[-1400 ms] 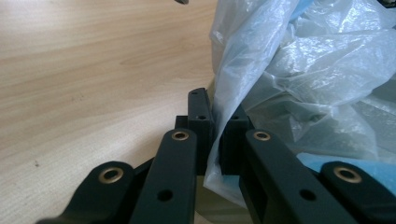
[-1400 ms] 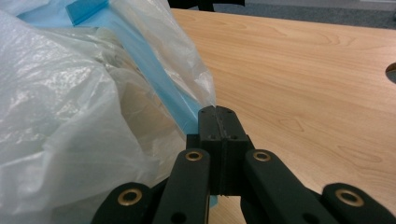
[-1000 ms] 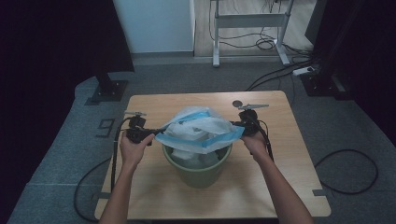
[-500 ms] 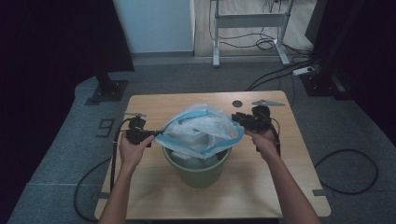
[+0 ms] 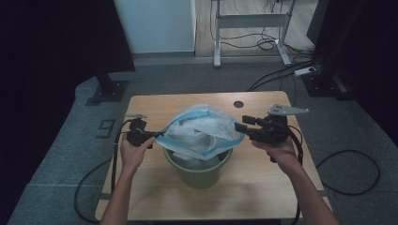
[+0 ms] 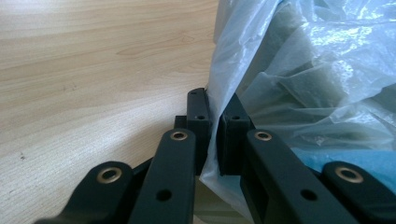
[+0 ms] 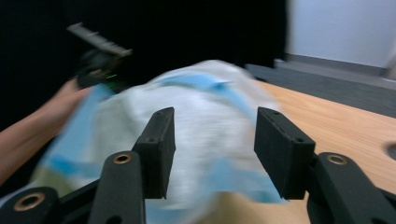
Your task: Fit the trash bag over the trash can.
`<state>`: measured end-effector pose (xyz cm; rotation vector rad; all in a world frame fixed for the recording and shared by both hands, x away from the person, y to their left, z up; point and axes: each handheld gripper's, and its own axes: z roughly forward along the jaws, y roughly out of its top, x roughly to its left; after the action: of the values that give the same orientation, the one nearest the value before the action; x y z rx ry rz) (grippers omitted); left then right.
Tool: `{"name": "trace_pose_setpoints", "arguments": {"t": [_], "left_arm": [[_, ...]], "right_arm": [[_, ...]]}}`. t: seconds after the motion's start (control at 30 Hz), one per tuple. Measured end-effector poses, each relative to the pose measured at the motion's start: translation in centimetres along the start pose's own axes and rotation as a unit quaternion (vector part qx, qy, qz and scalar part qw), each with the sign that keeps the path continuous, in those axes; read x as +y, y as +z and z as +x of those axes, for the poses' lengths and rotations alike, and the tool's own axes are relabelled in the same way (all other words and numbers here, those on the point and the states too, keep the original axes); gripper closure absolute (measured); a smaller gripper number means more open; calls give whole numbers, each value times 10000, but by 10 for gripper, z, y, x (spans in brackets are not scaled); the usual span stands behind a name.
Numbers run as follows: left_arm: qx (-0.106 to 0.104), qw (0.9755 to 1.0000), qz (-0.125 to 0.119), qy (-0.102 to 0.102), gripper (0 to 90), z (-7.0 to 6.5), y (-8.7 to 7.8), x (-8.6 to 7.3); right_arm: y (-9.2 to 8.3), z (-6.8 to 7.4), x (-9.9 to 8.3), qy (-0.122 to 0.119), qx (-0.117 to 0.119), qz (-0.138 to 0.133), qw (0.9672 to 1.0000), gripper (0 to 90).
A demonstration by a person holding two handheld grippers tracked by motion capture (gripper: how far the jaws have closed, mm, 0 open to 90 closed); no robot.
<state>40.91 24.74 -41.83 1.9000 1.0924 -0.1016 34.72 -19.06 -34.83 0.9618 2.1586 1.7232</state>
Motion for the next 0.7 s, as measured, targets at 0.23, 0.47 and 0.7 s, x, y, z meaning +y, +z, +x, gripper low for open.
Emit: {"name": "trace_pose_setpoints", "arguments": {"t": [0.23,0.47,0.7], "left_arm": [[19,10000,-23,45,856,-2,-2,1],[23,10000,-12,30,857,-2,-1,1],[13,10000,24,-6,857,-1,2,2]], "right_arm": [[16,43,3,-414,695,358,9961,443],[38,63,-3,-606,1112,711,9894,411],[53,76,-11,-834,1343,1032,9820,411]]}}
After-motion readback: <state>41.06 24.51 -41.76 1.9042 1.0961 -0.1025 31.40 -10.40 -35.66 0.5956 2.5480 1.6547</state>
